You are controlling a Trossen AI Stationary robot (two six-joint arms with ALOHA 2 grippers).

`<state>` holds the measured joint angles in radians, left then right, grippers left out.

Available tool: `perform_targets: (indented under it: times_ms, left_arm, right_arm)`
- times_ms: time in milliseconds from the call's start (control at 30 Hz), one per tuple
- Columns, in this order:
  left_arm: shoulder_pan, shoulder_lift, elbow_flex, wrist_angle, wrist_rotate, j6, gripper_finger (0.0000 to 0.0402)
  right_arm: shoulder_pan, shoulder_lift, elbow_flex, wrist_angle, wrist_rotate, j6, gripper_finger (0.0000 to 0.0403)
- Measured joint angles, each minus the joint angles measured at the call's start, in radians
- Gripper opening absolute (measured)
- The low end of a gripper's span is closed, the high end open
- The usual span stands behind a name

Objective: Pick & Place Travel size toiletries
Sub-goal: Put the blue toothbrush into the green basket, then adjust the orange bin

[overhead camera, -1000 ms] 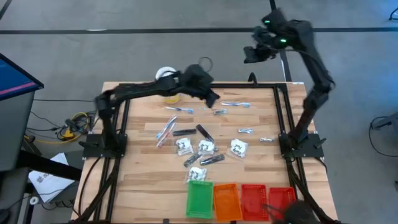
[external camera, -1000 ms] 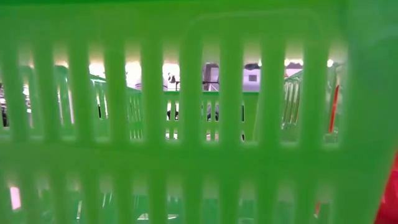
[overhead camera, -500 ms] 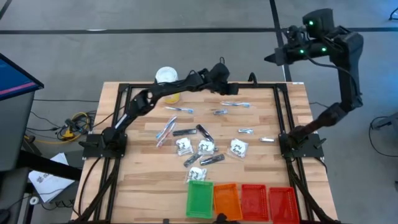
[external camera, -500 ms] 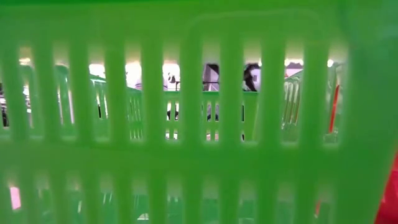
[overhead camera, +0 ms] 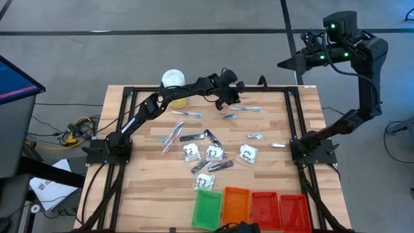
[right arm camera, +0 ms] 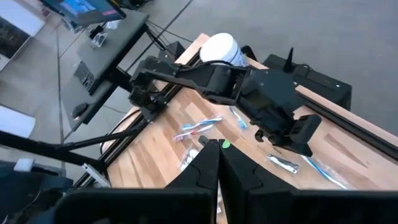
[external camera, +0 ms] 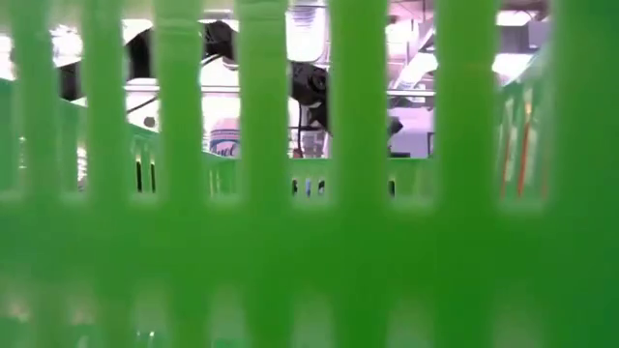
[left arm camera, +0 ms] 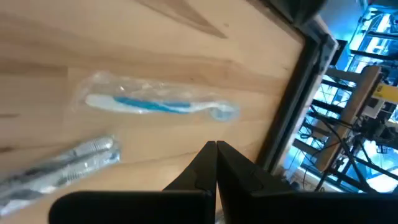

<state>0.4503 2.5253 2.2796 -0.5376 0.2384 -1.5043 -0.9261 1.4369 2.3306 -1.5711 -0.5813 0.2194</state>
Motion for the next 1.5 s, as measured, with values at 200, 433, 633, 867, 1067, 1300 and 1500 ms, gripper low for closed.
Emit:
perform_targets:
  times_ms: [200,433,633,867,1067,1300,1500]
  left_arm:
    - [-0.002,-0.035,0.017,0.006,-0.001,0.026,0.0]
    - [-0.057,-0.173,0.016,-0.072,0.09,0.387,0.0]
    - [-0.101,-0.356,0.003,-0.381,-0.126,0.843,0.0]
    - [-0.086,-0.533,-0.151,-0.371,-0.113,1.062,0.0001]
    - [-0.171,-0.65,-0.365,-0.37,-0.088,1.079,0.0001]
    - [-0.379,-0.784,-0.628,-0.219,-0.087,1.05,0.0001]
    - [-0.54,-0.86,-0.801,-0.062,-0.136,0.947,0.0001]
  right_arm:
    - [0.022,-0.002,0.0,0.0,0.0,-0.001,0.0]
    - [0.022,-0.034,0.0,0.0,0.002,-0.009,0.0]
    - [0.032,-0.053,0.0,0.0,0.006,-0.019,0.0]
    - [0.1,-0.061,-0.01,0.003,0.084,-0.087,0.0]
    - [0.233,-0.174,-0.227,0.0,0.085,-0.124,0.0]
    - [0.505,-0.364,-0.69,0.031,0.195,-0.008,0.0]
    - [0.834,-0.528,-1.005,0.292,0.415,0.416,0.0]
